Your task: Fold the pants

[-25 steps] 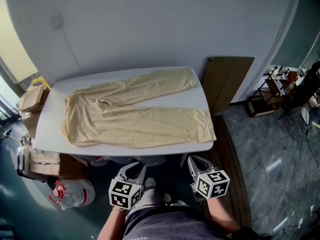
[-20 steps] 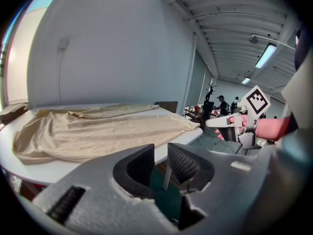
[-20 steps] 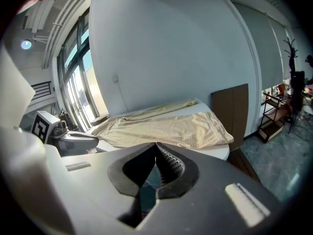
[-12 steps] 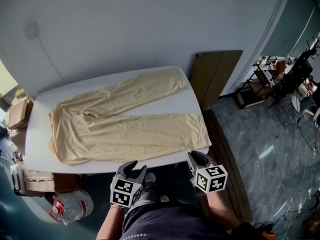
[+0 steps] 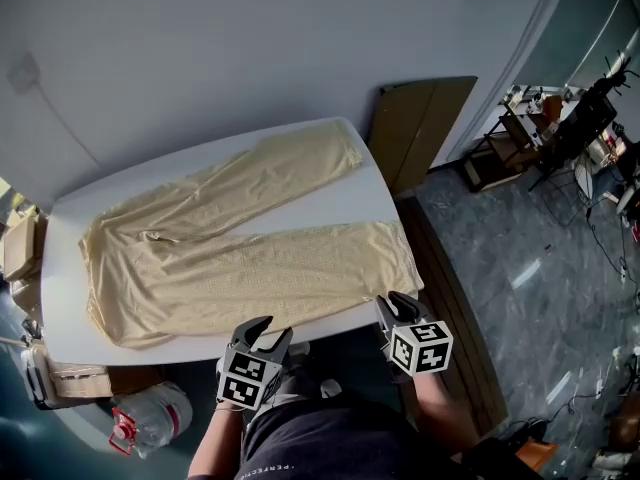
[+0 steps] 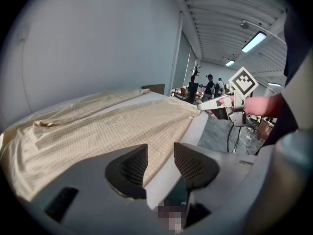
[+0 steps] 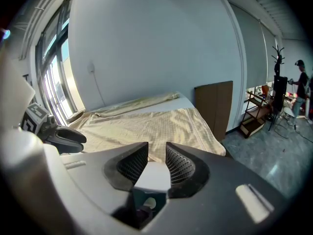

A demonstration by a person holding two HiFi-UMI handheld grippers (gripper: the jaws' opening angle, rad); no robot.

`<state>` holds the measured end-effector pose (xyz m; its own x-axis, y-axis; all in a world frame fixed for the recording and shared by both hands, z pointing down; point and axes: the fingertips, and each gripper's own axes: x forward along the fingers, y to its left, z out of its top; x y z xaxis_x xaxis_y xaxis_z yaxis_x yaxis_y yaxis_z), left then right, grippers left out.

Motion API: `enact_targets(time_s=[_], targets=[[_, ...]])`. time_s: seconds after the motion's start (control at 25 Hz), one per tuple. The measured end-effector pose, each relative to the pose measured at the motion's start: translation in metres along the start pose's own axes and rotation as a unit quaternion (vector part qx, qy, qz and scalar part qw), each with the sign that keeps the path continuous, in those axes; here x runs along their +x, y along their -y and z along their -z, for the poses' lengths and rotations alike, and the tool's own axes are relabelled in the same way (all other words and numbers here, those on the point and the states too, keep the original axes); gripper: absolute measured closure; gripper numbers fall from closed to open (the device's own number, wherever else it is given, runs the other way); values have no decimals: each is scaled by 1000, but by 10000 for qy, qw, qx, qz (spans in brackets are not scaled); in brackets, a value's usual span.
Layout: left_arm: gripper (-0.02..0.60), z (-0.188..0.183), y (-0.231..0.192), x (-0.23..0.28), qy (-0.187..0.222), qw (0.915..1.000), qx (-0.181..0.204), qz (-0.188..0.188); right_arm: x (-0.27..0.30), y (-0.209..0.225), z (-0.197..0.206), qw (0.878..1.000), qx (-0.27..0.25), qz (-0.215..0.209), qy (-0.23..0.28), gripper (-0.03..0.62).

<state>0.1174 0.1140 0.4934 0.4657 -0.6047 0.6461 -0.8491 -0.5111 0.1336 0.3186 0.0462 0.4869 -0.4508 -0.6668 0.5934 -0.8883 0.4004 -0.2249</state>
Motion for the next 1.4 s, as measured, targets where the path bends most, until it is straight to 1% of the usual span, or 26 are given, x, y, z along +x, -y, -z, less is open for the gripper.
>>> enact_targets(time_s=[0.16,0.28,0.4,0.48,0.56,0.68,0.84,0.92,1.16,1.2,1.28,1.32,1.4], targets=[[402,7,-2,7,-286,9993,180,139,10,15,-2,9996,-26,286,-53,469],[390,11,-4,10,-401,9989,173,189,14,28,-2,9986,11,520,-70,450],[388,13,-9,14,-471,9986,151,186,20,33,0,9981,51,586,-155,440],[388,17,-12,16,-583,9980,147,209,26,31,4,9976,-52,643,-271,425],[388,21,-13,19,-693,9972,167,230,29,31,6,9957,-292,761,-430,426],[397,21,-14,20,-726,9970,191,209,33,32,9,9926,-565,858,-647,431],[436,22,-16,22,-669,9974,204,168,33,34,9,9923,-492,824,-789,434],[450,23,-17,22,-669,9975,184,139,33,34,10,9922,-468,810,-827,447],[490,25,-15,21,-663,9975,234,104,35,31,10,9918,-511,791,-865,523],[501,26,-15,21,-666,9975,215,100,36,31,10,9917,-496,790,-882,535],[548,27,-18,21,-665,9977,118,107,37,29,9,9920,-444,769,-898,562],[562,27,-21,20,-661,9977,56,122,37,27,7,9924,-411,754,-883,570],[565,24,-25,20,-603,9981,-11,133,37,24,0,9934,-360,728,-809,575]])
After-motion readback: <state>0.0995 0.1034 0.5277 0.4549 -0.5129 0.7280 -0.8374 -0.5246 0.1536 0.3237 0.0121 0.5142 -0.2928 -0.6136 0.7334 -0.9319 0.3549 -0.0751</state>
